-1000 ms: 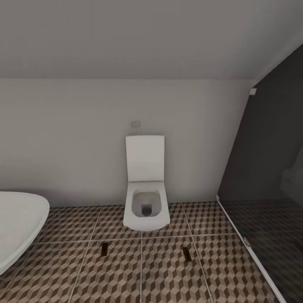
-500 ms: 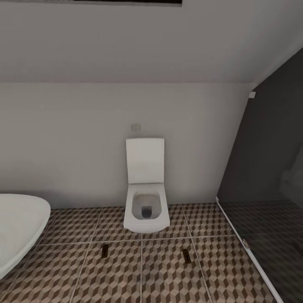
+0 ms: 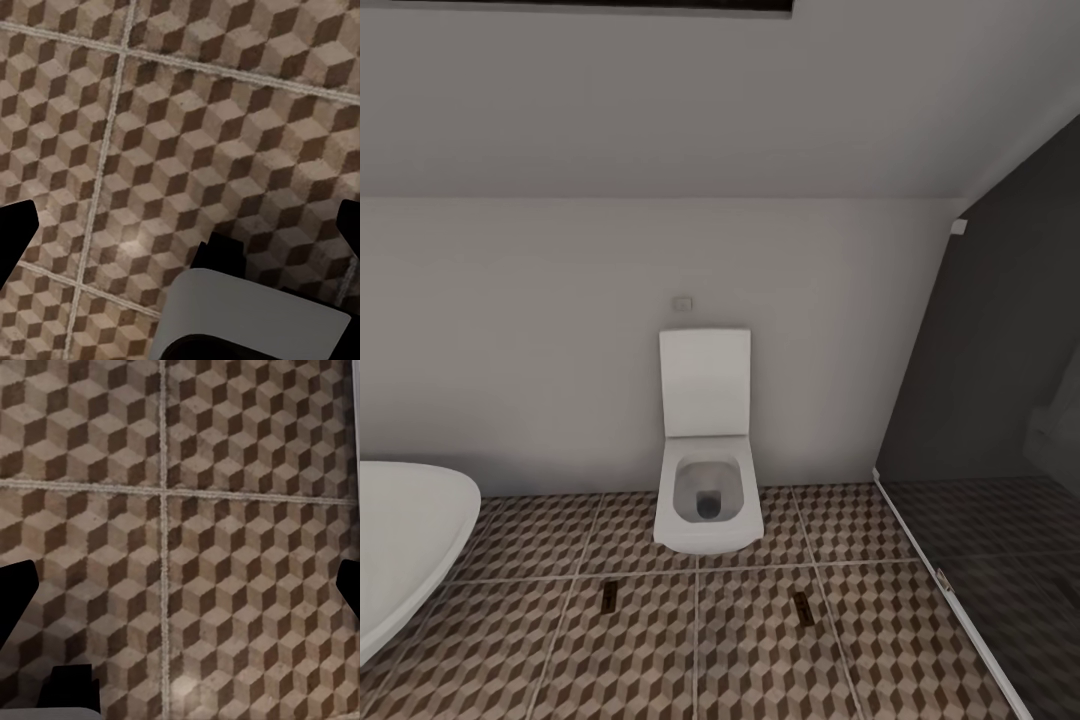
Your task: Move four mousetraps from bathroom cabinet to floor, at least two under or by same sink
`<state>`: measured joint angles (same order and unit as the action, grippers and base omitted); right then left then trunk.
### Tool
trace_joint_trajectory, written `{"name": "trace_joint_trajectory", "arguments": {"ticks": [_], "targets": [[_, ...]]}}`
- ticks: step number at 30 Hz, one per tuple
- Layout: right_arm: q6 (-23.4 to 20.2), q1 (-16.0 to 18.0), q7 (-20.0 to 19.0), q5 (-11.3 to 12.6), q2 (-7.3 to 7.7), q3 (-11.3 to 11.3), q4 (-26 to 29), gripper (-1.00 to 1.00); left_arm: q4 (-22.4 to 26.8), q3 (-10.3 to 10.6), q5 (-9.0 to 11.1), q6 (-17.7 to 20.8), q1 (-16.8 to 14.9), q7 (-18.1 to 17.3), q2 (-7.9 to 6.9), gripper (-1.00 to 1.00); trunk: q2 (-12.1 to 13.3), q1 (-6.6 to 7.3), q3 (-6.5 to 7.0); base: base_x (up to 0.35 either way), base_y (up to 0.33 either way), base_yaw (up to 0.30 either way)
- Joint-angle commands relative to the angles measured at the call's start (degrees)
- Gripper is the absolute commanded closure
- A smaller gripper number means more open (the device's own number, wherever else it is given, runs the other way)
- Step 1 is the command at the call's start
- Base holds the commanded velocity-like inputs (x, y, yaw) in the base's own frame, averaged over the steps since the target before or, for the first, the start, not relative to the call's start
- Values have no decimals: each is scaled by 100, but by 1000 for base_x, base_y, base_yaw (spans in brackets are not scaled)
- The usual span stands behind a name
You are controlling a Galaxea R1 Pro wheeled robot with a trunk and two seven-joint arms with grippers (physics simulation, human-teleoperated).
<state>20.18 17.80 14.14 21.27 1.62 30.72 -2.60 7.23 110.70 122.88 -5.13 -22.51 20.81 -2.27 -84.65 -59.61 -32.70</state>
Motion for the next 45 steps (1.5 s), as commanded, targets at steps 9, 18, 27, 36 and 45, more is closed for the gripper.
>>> {"name": "trace_joint_trajectory", "arguments": {"ticks": [9,18,27,36,45], "targets": [[30,11,1,44,-4,48,-14,-100,26,48,60,-34,-8,37,-12,-100,-3,0,-6,0,0,0],[30,10,1,44,-4,48,-16,-100,9,48,60,-32,-8,37,-21,-100,-3,0,-6,0,0,0],[30,9,1,44,-4,48,-16,-100,7,48,61,-32,-8,37,-20,-100,-3,0,-6,0,0,0],[30,10,1,44,-4,48,-16,-100,19,48,61,-32,-8,37,-19,-100,-3,0,-6,0,0,0],[30,10,1,44,-4,48,-18,-100,23,48,60,-32,-8,37,-19,-100,-3,0,-6,0,0,0]]}}
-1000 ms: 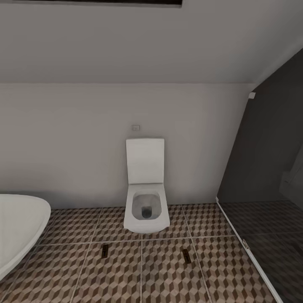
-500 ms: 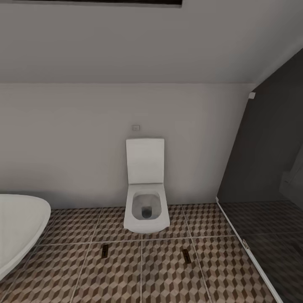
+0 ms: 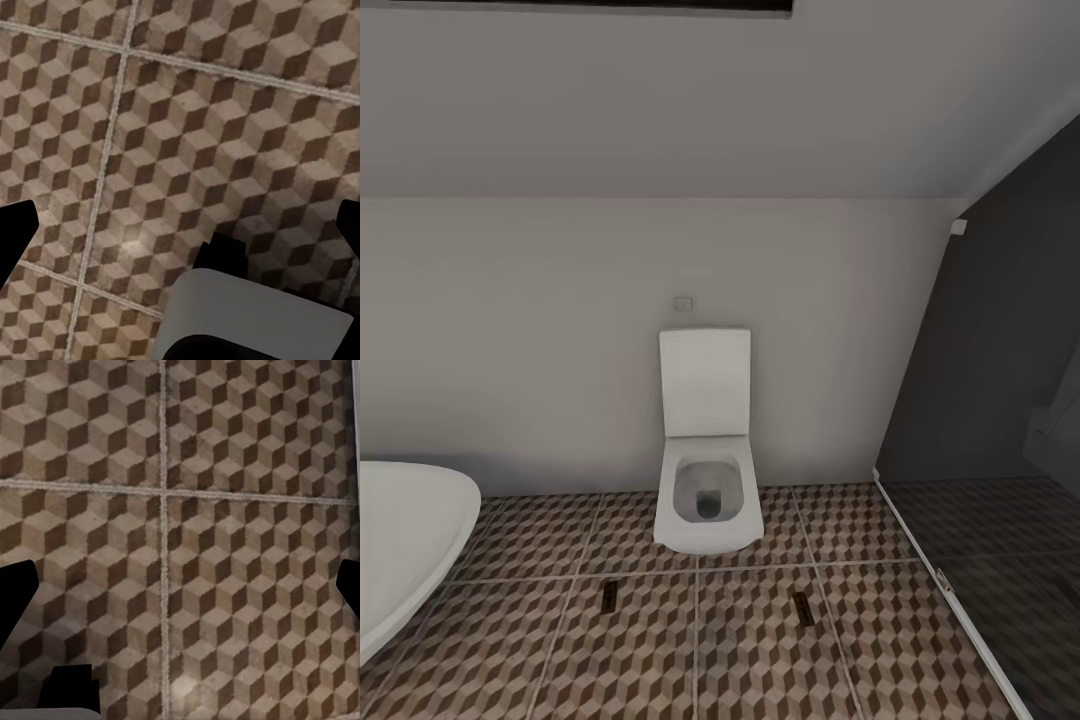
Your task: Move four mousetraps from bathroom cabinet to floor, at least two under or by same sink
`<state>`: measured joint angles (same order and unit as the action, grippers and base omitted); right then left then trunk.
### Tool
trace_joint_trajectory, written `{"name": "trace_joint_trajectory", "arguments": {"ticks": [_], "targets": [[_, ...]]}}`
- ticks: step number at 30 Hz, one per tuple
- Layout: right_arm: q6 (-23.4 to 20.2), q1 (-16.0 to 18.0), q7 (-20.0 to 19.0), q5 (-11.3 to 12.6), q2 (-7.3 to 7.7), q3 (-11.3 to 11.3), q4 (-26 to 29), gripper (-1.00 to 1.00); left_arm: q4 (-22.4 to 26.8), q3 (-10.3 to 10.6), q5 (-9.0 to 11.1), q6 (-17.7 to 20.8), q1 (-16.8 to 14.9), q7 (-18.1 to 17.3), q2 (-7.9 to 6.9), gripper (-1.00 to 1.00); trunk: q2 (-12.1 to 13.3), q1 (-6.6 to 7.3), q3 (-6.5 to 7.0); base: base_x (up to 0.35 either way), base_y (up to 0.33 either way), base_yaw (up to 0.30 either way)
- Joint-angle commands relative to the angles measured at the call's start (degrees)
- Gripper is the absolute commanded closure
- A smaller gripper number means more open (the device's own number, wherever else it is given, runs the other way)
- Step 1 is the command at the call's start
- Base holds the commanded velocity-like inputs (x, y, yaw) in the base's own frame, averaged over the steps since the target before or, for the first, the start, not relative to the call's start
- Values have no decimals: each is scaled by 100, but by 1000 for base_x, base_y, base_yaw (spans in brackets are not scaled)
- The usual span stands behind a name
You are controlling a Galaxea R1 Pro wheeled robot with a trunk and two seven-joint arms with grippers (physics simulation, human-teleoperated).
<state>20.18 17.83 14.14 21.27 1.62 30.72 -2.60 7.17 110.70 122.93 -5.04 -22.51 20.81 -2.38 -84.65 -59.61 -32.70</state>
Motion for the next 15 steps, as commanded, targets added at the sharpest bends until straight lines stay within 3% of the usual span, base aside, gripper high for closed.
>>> {"name": "trace_joint_trajectory", "arguments": {"ticks": [1,15], "targets": [[30,5,1,44,-4,48,-18,-100,30,48,56,-41,-8,37,-8,-100,-3,0,-6,0,0,0],[30,6,1,44,-4,48,-14,-100,23,48,57,-41,-8,37,-9,-100,-3,0,-6,-21,0,0]]}}
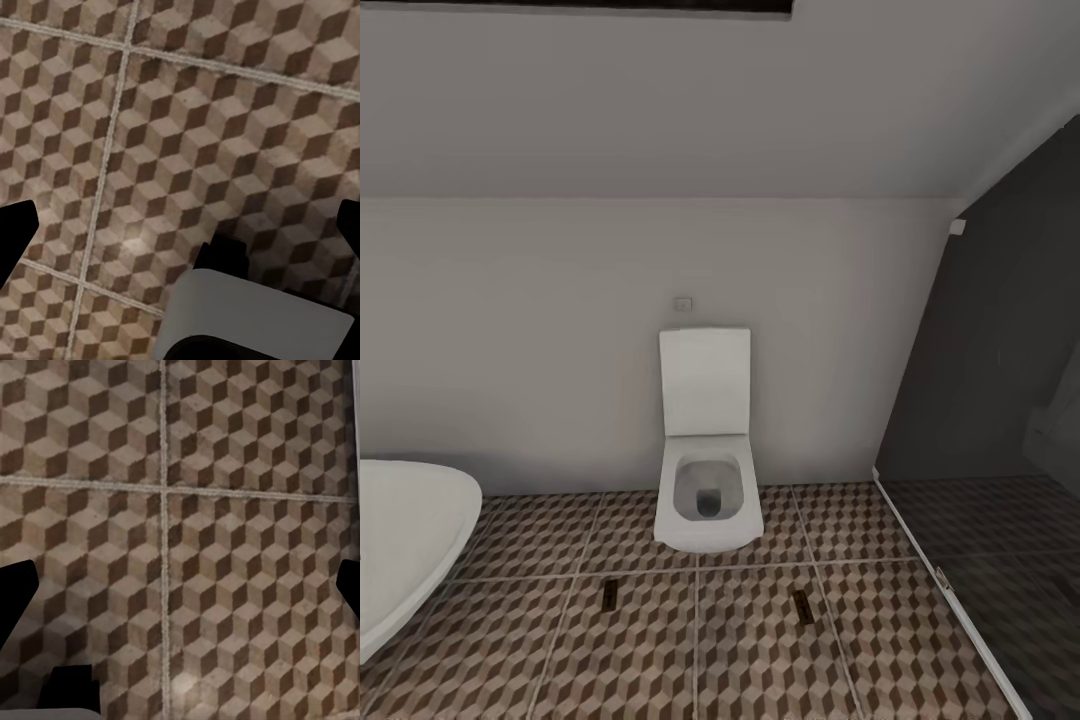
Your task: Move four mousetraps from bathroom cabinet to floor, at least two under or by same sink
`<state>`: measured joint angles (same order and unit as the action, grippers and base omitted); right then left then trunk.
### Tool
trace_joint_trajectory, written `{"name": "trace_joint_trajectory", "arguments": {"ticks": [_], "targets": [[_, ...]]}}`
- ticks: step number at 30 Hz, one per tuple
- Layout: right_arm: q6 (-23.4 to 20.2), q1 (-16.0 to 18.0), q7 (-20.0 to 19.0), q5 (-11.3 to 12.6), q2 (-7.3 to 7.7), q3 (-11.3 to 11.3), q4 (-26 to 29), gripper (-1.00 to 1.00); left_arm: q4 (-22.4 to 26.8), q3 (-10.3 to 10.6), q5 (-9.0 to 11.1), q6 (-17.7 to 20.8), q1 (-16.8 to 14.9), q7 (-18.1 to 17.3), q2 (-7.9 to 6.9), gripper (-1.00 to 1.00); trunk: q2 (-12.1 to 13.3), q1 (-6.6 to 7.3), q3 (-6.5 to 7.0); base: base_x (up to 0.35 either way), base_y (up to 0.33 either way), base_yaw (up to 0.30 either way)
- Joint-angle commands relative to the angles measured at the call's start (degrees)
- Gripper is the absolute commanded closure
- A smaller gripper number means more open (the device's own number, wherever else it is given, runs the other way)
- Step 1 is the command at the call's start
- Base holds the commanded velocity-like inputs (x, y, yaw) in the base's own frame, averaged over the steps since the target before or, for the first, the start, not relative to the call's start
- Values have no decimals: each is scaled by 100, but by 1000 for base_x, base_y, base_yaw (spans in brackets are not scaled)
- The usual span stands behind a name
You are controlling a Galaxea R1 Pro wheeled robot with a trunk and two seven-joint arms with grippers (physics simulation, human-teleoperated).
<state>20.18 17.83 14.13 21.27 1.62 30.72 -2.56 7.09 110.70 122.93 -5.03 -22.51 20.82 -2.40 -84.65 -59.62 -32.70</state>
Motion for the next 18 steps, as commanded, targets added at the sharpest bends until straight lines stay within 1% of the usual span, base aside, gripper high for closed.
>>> {"name": "trace_joint_trajectory", "arguments": {"ticks": [1,7,18], "targets": [[30,7,2,43,-4,48,-18,-100,30,48,56,-42,-7,37,-7,-100,-3,1,-5,-122,16,0],[30,6,2,43,-5,48,-20,-100,30,48,56,-42,-7,37,-6,-100,-3,1,-5,-172,54,0],[30,6,2,43,-4,48,-18,-100,35,48,57,-42,-7,37,-6,-100,-3,1,-5,-217,91,0]]}}
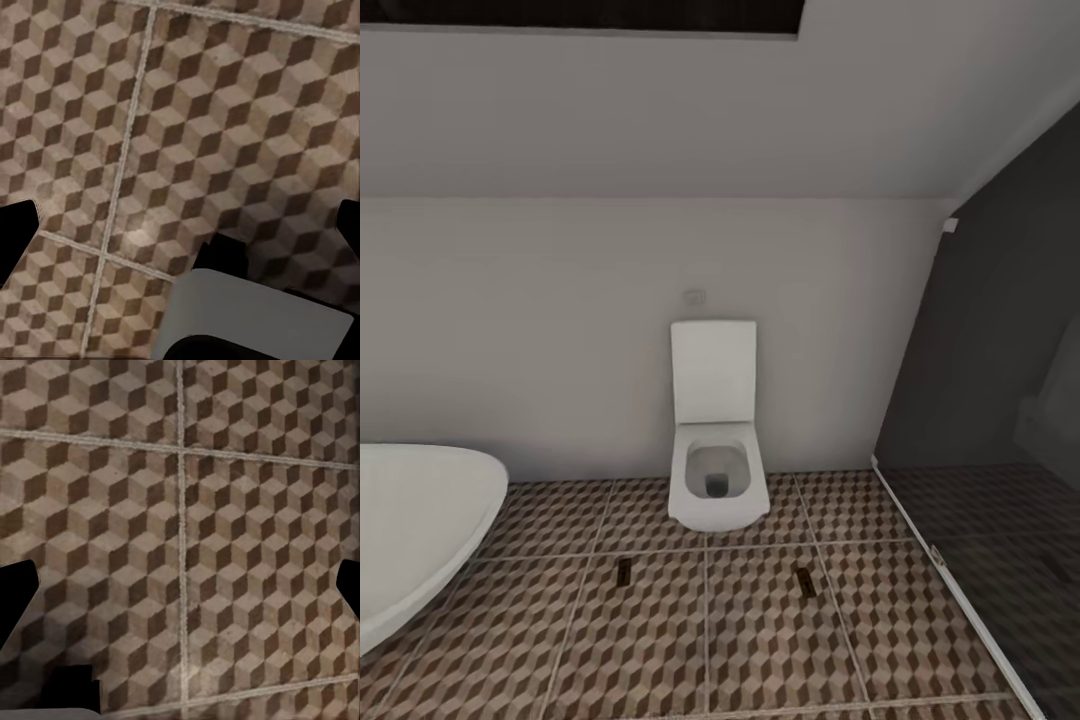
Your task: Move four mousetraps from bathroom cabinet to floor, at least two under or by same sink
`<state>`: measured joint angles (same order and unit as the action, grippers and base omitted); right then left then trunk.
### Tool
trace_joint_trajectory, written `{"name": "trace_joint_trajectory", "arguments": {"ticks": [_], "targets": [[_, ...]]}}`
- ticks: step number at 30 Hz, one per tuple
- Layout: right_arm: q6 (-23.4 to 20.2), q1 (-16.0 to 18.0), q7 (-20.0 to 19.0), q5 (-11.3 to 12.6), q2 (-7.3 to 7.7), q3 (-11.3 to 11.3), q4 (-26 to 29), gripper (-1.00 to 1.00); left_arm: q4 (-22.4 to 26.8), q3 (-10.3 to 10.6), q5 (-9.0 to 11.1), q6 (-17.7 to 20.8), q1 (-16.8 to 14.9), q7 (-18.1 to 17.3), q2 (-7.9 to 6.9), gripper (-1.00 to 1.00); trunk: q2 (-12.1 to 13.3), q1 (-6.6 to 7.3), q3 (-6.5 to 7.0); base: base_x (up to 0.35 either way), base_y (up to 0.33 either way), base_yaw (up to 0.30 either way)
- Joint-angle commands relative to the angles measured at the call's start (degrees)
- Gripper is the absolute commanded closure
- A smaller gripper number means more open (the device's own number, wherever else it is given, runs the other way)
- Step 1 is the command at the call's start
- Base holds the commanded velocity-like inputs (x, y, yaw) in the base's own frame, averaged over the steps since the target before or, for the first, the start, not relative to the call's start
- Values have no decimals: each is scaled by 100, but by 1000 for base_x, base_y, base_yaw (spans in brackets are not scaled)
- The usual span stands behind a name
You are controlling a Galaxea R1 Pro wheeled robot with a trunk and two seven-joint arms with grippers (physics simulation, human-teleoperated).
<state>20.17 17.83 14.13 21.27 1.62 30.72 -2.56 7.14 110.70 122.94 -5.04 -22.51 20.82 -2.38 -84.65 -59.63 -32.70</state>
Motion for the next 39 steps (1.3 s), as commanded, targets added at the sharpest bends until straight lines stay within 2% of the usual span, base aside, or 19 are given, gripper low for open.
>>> {"name": "trace_joint_trajectory", "arguments": {"ticks": [1,18,39], "targets": [[31,6,2,44,-4,48,-18,-100,31,48,56,-41,-7,36,-8,-100,-3,3,-6,-225,100,0],[31,6,2,44,-4,48,-20,-100,39,48,59,-41,-7,36,-8,-100,-3,3,-6,-215,98,0],[27,4,2,42,-1,48,-29,-100,74,48,63,-41,-7,36,6,-100,-3,3,-6,-123,14,0]]}}
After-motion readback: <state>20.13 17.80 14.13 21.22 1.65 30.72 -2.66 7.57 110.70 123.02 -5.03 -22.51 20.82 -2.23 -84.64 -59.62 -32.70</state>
